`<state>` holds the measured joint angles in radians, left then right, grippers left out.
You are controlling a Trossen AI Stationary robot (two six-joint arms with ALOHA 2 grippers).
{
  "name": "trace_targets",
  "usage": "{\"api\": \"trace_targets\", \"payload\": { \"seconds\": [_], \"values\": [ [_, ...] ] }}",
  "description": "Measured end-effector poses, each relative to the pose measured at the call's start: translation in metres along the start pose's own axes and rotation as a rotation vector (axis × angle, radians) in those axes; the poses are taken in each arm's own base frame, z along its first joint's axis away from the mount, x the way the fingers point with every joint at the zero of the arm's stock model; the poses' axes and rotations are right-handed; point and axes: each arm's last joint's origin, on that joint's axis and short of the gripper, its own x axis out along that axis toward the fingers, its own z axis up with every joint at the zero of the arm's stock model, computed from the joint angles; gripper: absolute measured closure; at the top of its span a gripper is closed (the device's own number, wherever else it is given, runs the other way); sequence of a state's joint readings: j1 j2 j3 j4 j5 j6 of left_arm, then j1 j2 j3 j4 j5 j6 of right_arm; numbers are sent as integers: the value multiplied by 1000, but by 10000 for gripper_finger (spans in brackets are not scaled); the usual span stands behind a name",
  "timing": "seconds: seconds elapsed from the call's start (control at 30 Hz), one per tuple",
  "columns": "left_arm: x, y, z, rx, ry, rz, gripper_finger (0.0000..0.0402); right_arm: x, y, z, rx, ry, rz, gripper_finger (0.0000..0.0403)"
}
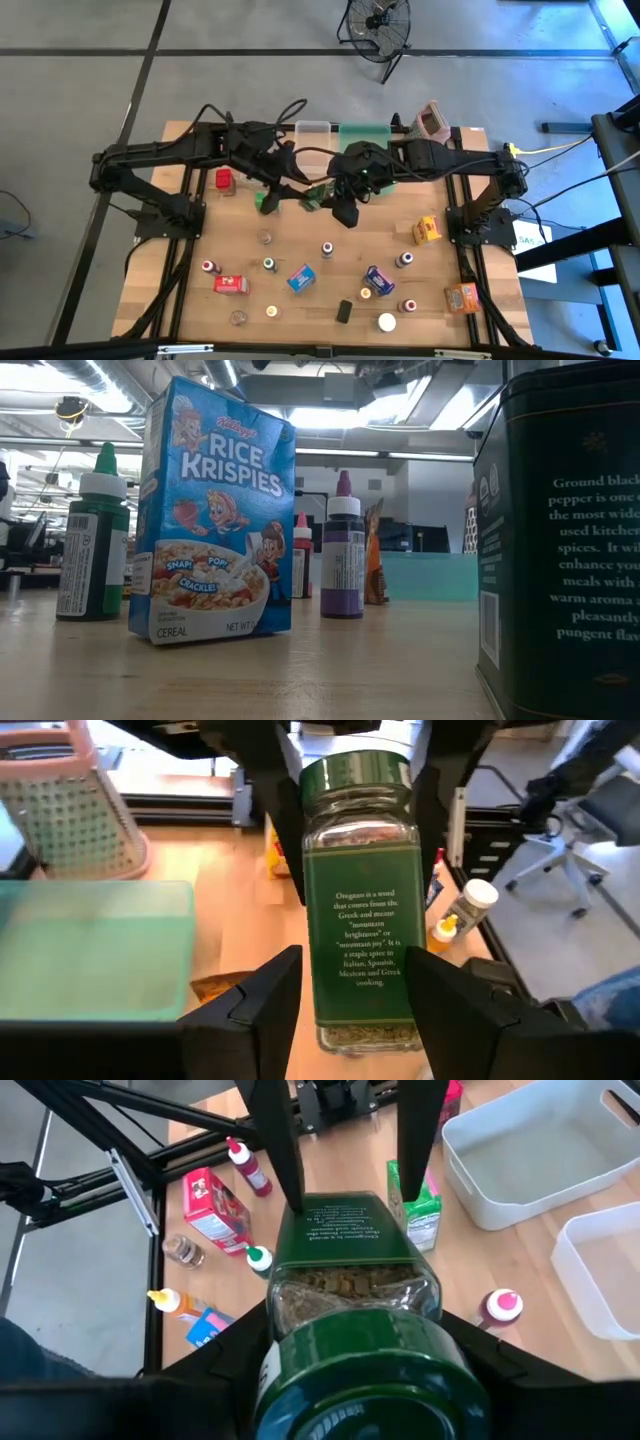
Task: Pick & Place Kitchen Items
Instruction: Put the green seasoning bottle into the gray bin
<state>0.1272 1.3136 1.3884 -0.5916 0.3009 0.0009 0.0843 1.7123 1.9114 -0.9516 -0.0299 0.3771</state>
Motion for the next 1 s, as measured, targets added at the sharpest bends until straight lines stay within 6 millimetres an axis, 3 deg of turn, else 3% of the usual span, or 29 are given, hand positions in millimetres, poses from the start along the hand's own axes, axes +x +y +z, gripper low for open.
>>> {"api": "trace_targets", "payload": {
  "seconds": [0.27,0.67,1.0],
  "values": [
    [0,-2,0,-57,4,-64,222,0,0,-1,-1,6,-2,202],
    [1,-7,2,-101,-18,-48,157,0,0,-1,-1,13,-4,202],
    [4,-7,3,-90,-22,-33,152,0,0,-1,-20,11,-4,202]
  ]
}}
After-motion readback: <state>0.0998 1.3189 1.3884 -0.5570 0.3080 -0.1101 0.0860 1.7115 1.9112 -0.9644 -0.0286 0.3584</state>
